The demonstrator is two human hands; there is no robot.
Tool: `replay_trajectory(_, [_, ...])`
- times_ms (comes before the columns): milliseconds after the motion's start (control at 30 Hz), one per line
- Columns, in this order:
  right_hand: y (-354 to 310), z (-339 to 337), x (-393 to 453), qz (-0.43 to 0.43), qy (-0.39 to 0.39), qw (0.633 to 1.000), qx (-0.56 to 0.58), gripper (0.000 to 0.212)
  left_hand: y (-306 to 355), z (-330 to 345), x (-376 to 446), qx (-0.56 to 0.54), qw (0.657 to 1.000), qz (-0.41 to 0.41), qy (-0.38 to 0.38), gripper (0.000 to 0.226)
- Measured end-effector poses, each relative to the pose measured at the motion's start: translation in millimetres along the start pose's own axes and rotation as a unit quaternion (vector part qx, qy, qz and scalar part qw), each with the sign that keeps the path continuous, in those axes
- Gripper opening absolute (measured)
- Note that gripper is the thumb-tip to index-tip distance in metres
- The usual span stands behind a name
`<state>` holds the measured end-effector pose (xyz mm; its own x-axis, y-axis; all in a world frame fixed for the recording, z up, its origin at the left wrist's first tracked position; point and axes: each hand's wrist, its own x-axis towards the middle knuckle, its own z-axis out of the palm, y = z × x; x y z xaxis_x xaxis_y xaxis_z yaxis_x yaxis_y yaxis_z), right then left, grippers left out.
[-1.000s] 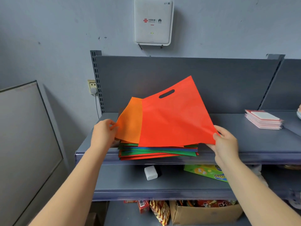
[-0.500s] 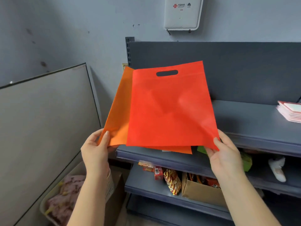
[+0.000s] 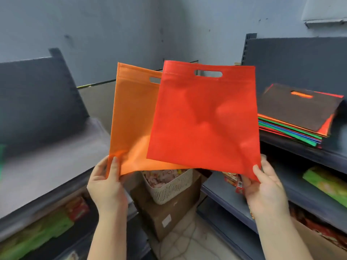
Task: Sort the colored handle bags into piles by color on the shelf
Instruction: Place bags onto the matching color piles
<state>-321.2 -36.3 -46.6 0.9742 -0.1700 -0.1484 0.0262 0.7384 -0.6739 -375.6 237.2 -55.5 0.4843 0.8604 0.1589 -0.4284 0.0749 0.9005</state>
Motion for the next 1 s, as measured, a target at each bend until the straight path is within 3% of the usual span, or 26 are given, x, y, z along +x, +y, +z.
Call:
replay_trajectory(367, [93, 93, -62, 0.136, -0.136, 0.981, -0.008, 0.033, 92, -129, 21, -0.054, 0.985, 0.069, 0.151, 0.012])
replay_trajectory(433, [109, 109, -76, 0.146, -0.152, 0.978, -0.005, 0.034, 105, -154, 27, -0.054, 0.982, 0.074, 0.167, 0.018])
replay_trajectory(733, [193, 191, -164, 0.205, -0.22, 0.954, 0.001, 0.033, 173, -280, 63, -0.034, 0.96, 0.14, 0.239, 0.007])
replay_trajectory(1000, [265, 249, -259, 0.265, -0.266, 0.927, 0.013, 0.032, 231, -397, 78, -0.005, 0.941, 0.173, 0.291, 0.015])
